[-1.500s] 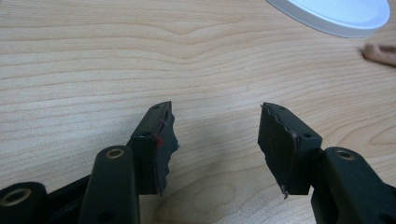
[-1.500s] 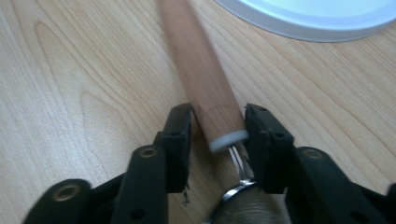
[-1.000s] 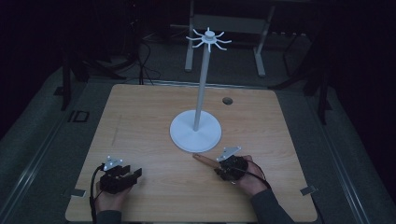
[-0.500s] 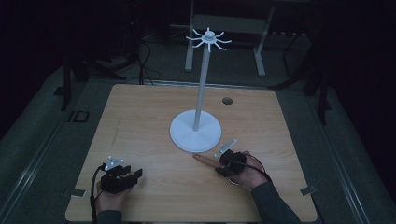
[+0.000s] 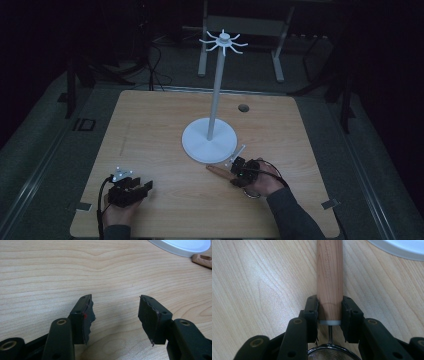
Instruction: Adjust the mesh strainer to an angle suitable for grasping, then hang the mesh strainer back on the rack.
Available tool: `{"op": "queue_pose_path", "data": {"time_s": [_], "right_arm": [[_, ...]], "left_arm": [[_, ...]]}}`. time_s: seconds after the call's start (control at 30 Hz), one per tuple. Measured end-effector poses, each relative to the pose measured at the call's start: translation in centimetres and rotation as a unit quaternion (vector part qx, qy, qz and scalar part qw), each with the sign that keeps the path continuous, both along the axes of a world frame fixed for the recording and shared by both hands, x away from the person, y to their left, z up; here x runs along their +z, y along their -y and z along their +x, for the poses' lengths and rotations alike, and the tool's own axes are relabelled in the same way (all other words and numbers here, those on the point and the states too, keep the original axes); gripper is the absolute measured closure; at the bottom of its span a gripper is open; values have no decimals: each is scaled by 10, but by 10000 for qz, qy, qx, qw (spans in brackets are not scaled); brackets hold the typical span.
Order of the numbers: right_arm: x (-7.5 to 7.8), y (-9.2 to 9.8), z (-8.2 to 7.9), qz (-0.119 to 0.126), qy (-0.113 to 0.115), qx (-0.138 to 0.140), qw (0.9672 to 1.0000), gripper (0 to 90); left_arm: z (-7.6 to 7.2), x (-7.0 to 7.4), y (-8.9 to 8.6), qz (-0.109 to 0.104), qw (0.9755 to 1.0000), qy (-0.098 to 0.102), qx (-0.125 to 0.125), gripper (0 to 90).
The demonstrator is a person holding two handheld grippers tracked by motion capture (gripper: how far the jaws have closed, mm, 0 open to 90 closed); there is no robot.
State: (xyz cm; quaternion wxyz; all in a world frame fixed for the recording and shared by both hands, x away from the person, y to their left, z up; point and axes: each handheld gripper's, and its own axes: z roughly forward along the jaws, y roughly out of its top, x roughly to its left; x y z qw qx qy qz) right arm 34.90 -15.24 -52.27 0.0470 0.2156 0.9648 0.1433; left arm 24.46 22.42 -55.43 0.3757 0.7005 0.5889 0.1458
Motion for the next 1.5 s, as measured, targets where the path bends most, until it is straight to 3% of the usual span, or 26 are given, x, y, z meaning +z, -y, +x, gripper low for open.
{"op": "queue_pose_path", "data": {"time_s": [0.47, 0.87, 1.23, 1.5], "right_arm": [[-1, 3, -6, 123, 268, 80, 9995, 696], [6, 5, -12, 385, 524, 139, 9978, 697], [9, 10, -12, 854, 735, -80, 9936, 696], [12, 13, -11, 1029, 873, -185, 9907, 696]], "left_arm": [[0, 0, 0, -30, 10000, -2, -1, 454], [0, 0, 0, -44, 10000, 0, 2, 454], [0, 0, 0, -43, 10000, -1, -5, 454], [1, 0, 0, -47, 10000, 1, -5, 454]]}}
